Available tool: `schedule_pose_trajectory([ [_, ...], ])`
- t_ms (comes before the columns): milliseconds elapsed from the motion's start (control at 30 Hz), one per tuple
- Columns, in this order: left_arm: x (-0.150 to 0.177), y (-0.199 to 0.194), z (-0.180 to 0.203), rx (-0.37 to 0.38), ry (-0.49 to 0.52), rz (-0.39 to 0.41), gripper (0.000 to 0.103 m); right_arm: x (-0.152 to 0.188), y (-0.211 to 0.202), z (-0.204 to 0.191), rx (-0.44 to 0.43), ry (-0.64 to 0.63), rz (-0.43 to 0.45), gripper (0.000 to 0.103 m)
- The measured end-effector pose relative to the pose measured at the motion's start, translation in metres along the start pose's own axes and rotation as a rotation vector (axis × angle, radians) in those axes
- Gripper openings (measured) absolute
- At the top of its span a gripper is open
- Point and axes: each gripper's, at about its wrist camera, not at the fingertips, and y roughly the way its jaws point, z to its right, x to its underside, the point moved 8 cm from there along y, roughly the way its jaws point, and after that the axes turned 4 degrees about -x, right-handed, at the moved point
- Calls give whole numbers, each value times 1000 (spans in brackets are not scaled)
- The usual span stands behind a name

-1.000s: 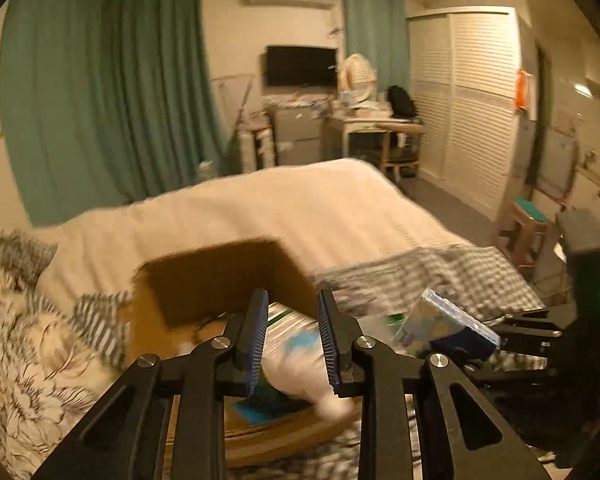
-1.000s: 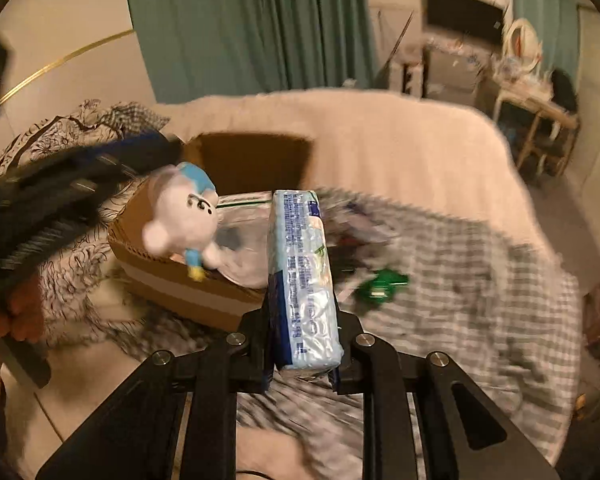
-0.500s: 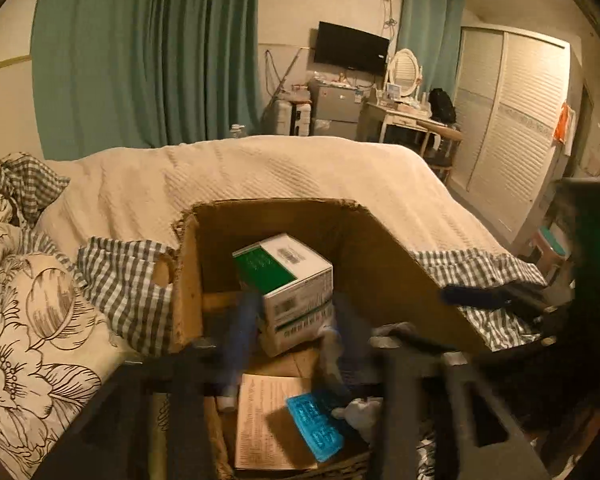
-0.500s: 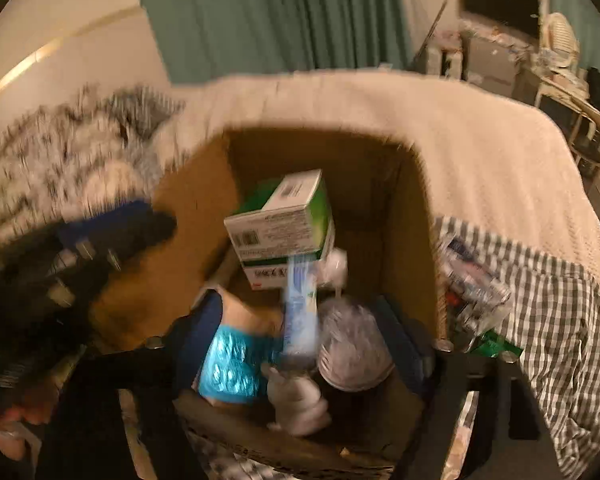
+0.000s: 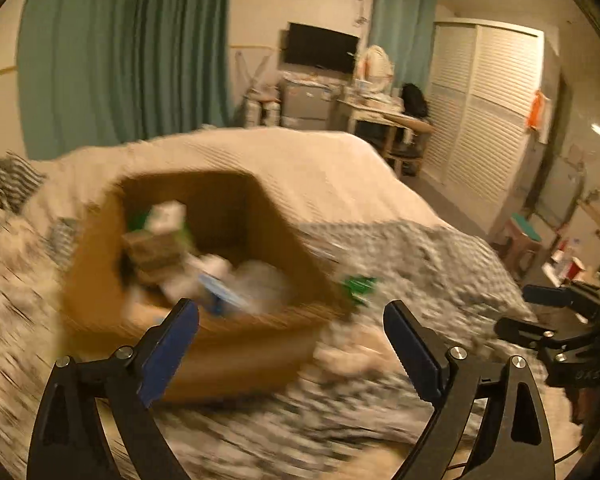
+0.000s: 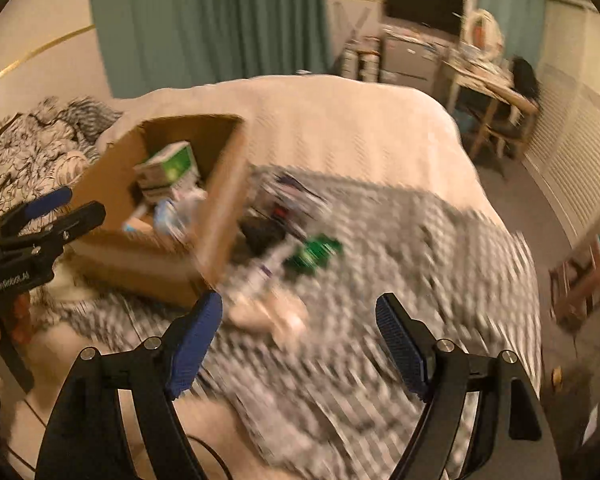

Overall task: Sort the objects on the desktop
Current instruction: 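Grasp the white lace cloth with the left tool while the right tool grasps the thin white strip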

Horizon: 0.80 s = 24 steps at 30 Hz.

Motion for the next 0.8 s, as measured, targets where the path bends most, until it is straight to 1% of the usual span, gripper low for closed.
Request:
schedule_pose_trajectory([
  [67, 16, 0, 32, 18, 5, -31, 96, 18, -7, 23, 38, 11, -12, 79],
  [100, 22, 0, 45, 18, 6, -33, 96, 24, -9, 30, 55, 3, -14, 79],
  [133, 26, -1, 54, 20, 9, -32, 96, 29, -14, 40, 88, -13, 3, 79],
  [167, 32, 1, 67, 23, 19, -38, 96, 33, -15, 47, 97, -13, 10, 79],
  [233, 39, 7, 81, 19, 38, -58, 96, 46, -10, 61, 92, -1, -20, 79],
  [333, 47, 17, 86, -6, 36, -75, 96, 53, -1, 69, 98, -17, -35, 79],
  [400, 54, 23, 88, -15, 24, -81, 96, 53, 4, 72, 83, -15, -36, 79],
  [500, 63, 32, 82, -59, 21, -85, 96, 56, 14, 73, 46, -23, -46, 79],
  [667, 77, 47, 69, -94, -23, -91, 96, 58, 30, 62, -5, -145, -55, 79],
  [700, 79, 49, 67, -104, -27, -90, 96, 59, 33, 61, -1, -163, -50, 79],
  [800, 80, 55, 63, -143, -24, -68, 96, 61, 49, 61, -24, -199, -50, 79],
])
